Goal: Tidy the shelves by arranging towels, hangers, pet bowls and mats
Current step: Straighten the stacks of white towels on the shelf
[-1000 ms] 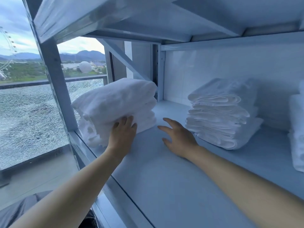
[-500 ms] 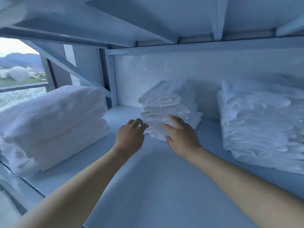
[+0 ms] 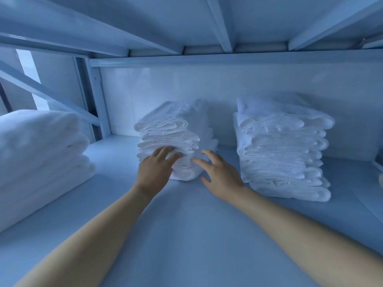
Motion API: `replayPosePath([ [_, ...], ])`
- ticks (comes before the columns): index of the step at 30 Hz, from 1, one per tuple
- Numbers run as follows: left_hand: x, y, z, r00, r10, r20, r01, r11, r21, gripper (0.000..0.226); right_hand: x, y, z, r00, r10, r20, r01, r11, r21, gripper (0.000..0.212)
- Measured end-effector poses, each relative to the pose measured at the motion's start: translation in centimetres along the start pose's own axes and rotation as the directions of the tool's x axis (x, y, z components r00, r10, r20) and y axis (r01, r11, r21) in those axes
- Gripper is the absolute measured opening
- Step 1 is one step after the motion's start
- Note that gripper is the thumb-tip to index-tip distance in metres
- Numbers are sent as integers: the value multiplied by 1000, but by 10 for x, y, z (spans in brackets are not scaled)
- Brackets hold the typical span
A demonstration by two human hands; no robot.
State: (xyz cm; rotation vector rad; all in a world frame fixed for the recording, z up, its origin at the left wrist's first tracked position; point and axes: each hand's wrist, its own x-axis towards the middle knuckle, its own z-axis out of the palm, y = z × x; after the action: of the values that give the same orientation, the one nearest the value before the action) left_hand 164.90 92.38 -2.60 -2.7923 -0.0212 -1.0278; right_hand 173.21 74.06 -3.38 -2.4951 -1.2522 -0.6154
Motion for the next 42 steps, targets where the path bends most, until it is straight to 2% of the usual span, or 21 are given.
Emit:
replayPosePath([
  [6,2,1,2,1000,-4,-26,4,1000,12,63,-1,3,4,999,-6,47,5,1000,22,58],
  [13,9,-10,0,983,182,-24,-171,957,232,52,-8,7,-2,998,-23,59,21,999,31,60],
  [17,5,-13,-4,978,198,-71,-178,958,226,54,-14,14,-5,998,-16,54,14,999,38,58],
  [21,-13,-10,-15,983,120,-141,-97,983,158,54,-18,16,-3,999,-37,38,34,997,63,63],
  [24,-28,-9,-24,995,-57,-85,62,996,62,57,-17,14,-2,998,-53,23,50,990,132,70],
  [26,-29,-8,-28,982,-191,-16,191,982,4,44,-14,11,-1,998,-58,29,52,985,165,73],
  [29,-28,4,-23,985,-169,44,170,985,-19,43,-12,6,1,998,-63,26,57,979,196,74],
  [33,-27,20,-14,969,-246,-12,241,959,-146,43,-21,5,6,997,-79,23,73,975,211,72],
  [38,-28,30,-12,980,-190,-60,180,973,-141,62,-26,11,7,997,-61,39,50,971,234,70],
  [42,-23,34,-13,961,-267,-74,253,956,-150,53,-27,14,8,998,-50,42,38,968,247,67],
])
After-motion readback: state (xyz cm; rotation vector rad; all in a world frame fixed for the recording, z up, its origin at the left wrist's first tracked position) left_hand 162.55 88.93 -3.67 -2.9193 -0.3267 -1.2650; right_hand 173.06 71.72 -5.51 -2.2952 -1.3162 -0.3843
